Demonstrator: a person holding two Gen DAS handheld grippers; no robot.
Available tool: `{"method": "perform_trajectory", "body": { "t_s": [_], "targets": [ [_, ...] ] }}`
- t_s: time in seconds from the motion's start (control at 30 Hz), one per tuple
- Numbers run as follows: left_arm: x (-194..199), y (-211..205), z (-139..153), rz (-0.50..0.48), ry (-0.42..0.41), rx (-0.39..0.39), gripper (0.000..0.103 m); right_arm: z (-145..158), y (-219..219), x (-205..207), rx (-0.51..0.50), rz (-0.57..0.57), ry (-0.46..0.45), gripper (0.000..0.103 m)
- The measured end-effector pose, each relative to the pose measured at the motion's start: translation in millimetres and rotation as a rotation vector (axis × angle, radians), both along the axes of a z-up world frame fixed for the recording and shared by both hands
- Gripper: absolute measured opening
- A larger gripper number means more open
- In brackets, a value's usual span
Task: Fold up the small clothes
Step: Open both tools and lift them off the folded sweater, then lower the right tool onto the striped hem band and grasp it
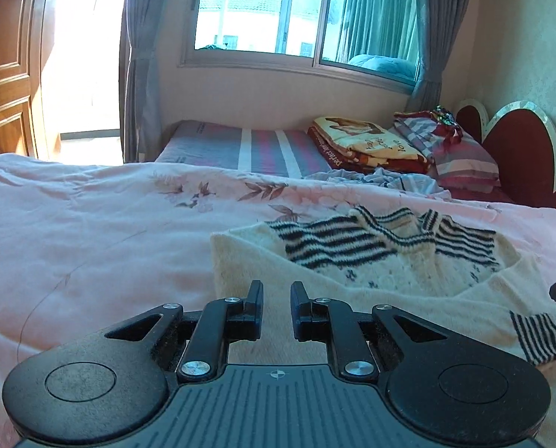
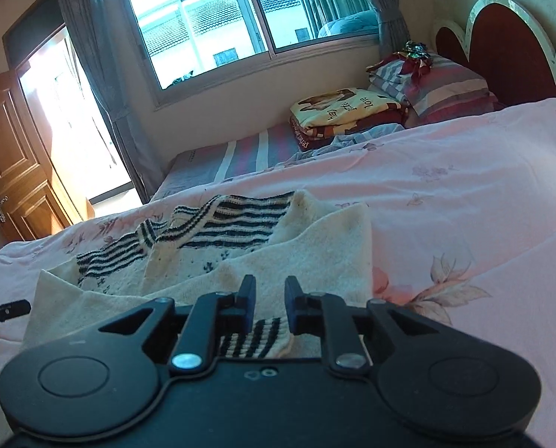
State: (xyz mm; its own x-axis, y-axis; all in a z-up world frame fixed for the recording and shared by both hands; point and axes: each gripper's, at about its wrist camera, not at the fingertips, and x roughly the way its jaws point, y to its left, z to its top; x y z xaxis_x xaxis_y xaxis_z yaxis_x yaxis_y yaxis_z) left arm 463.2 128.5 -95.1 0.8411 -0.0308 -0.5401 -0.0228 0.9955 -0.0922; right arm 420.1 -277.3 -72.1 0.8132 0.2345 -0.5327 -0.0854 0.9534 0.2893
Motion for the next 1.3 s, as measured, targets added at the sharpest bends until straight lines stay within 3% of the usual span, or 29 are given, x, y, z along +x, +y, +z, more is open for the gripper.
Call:
{"method": "perform_trajectory", "body": {
  "t_s": [0.03, 0.07, 0.1, 0.23, 0.33, 0.4, 0.5, 0.67, 0.9, 1.1, 1.17, 1.3],
  "targets": [
    [7.8, 0.4, -0.2, -0.002, -0.007, 0.002, 0.039, -1.7, 2.0, 3.5, -0.001, 0.011, 0.004, 0.017],
    [14.4, 0.8, -0.6, 0.003, -0.016, 0.011, 0.062, -3.4, 4.9, 6.1, -0.006, 0.025, 0.005, 0.017],
    [20.9, 1.0, -1.4, 0.009, -0.028, 0.027, 0.066, -6.3, 9.3, 8.2, -0.008, 0.053, 0.012, 0.017],
    [41.8, 4.6, -18.2, 0.01, 0.051, 0.013, 0.065, -30.9, 25.6, 8.8, -0.079, 0.091, 0.044, 0.015],
    [19.1, 4.7, -1.4, 0.019, -0.075, -0.002, 0.065, -29.3, 24.2, 3.1, -0.072, 0.078, 0.018, 0.012],
    [12.5, 0.4, 7.2, -0.019, -0.1, -0.006, 0.065, -21.8, 21.6, -4.0, -0.056, 0.063, -0.03, 0.014],
    [19.3, -7.4, 0.4, -0.08, -0.06, 0.006, 0.065, -16.3, 21.2, -4.1, -0.041, 0.071, -0.035, 0.014],
    [37.3, -5.7, -36.3, -0.063, 0.07, -0.018, 0.065, -27.4, 29.1, 6.4, -0.095, 0.049, 0.031, 0.012],
    [31.8, -5.9, -28.4, -0.054, 0.019, -0.015, 0.066, -18.3, 23.1, 9.1, -0.061, 0.002, 0.013, 0.017],
    [48.1, -6.4, -32.6, -0.039, 0.05, 0.003, 0.066, -13.5, 21.5, 38.3, -0.107, -0.064, 0.014, 0.018],
    [50.7, -7.2, -37.8, -0.037, 0.059, 0.0, 0.066, -20.8, 22.4, 49.3, -0.14, -0.068, 0.064, 0.017],
    [45.7, -6.1, -28.6, -0.027, 0.046, -0.011, 0.068, -21.2, 22.6, 46.9, -0.155, -0.053, 0.062, 0.018]
  ]
}}
